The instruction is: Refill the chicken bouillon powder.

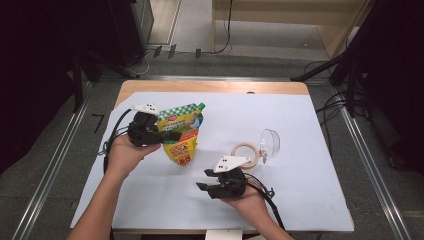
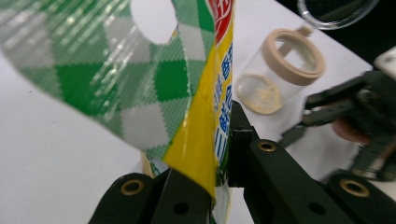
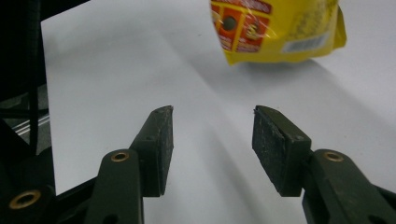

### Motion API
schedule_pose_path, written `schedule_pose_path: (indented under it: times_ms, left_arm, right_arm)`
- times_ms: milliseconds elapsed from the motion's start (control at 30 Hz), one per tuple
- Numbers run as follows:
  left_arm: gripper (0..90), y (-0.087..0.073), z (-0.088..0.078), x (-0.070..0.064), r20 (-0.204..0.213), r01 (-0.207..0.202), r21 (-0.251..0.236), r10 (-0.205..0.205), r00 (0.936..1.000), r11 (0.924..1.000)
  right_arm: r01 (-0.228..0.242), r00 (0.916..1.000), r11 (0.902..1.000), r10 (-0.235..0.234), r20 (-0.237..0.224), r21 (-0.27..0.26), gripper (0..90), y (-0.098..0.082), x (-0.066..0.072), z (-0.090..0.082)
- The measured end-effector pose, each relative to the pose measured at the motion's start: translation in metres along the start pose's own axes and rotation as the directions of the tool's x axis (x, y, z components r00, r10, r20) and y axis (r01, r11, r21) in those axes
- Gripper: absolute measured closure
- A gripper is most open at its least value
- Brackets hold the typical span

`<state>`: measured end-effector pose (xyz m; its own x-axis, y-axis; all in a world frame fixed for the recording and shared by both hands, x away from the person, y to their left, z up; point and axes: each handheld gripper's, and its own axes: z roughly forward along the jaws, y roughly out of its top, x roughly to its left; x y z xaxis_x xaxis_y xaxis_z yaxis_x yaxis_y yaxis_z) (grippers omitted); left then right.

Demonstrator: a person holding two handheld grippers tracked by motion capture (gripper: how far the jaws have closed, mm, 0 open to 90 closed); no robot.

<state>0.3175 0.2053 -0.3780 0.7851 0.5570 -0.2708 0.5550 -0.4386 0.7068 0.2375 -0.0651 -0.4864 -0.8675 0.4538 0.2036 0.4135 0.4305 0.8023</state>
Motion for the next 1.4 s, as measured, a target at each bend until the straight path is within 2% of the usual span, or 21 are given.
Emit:
schedule_pose_path:
  times_ms: [267, 467, 600, 700, 967, 1100, 1267, 1333, 1367, 1400]
  left_arm:
    - [90.0, 0.01, -0.012, -0.018, 0.034, -0.032, 0.012, 0.032, 0.9989, 0.9994]
    - [90.0, 0.017, -0.019, -0.037, 0.08, -0.061, 0.014, 0.059, 0.995, 0.9981]
    - [90.0, 0.02, -0.023, -0.049, 0.1, -0.08, 0.019, 0.077, 0.992, 0.9967]
    - [90.0, 0.022, -0.023, -0.056, 0.118, -0.093, 0.027, 0.089, 0.9889, 0.9953]
    - [90.0, 0.024, -0.023, -0.072, 0.172, -0.101, 0.037, 0.093, 0.9806, 0.9942]
    - [90.0, 0.026, -0.023, -0.079, 0.195, -0.1, 0.035, 0.091, 0.9766, 0.9944]
    - [90.0, 0.026, -0.022, -0.081, 0.211, -0.084, 0.041, 0.074, 0.9746, 0.9956]
    - [90.0, 0.026, -0.022, -0.079, 0.204, -0.081, 0.041, 0.071, 0.9763, 0.9958]
    - [90.0, 0.025, -0.021, -0.078, 0.191, -0.078, 0.046, 0.067, 0.9793, 0.9959]
    - [90.0, 0.025, -0.021, -0.077, 0.195, -0.065, 0.043, 0.055, 0.9792, 0.997]
  right_arm:
    - [-0.001, 0.9993, 1.0, 0.001, 0.038, 0.009, 49.8, -0.002, -0.001, 0.005]
    - [-0.031, 0.9975, 0.9995, 0.031, 0.063, 0.003, 50.6, -0.002, -0.002, 0.009]
    - [-0.029, 0.9961, 0.9996, 0.029, 0.084, -0.005, 56.7, -0.002, -0.003, 0.01]
    - [-0.039, 0.9941, 0.9991, 0.041, 0.101, -0.015, 62.5, -0.001, -0.003, 0.009]
    - [-0.103, 0.9868, 0.9933, 0.109, 0.12, -0.054, 65.1, -0.001, -0.011, 0.009]
    - [-0.092, 0.9854, 0.9942, 0.099, 0.138, -0.056, 67.0, -0.001, -0.011, 0.011]
    - [-0.067, 0.9859, 0.9951, 0.078, 0.148, -0.073, 67.8, -0.001, -0.007, 0.012]
    - [-0.034, 0.9896, 0.9955, 0.046, 0.137, -0.089, 68.0, -0.001, -0.003, 0.011]
    - [-0.016, 0.9897, 0.9954, 0.029, 0.14, -0.094, 68.0, 0.0, -0.001, 0.01]
    - [0.016, 0.9894, 0.9953, -0.002, 0.145, -0.095, 68.2, 0.001, 0.002, 0.01]
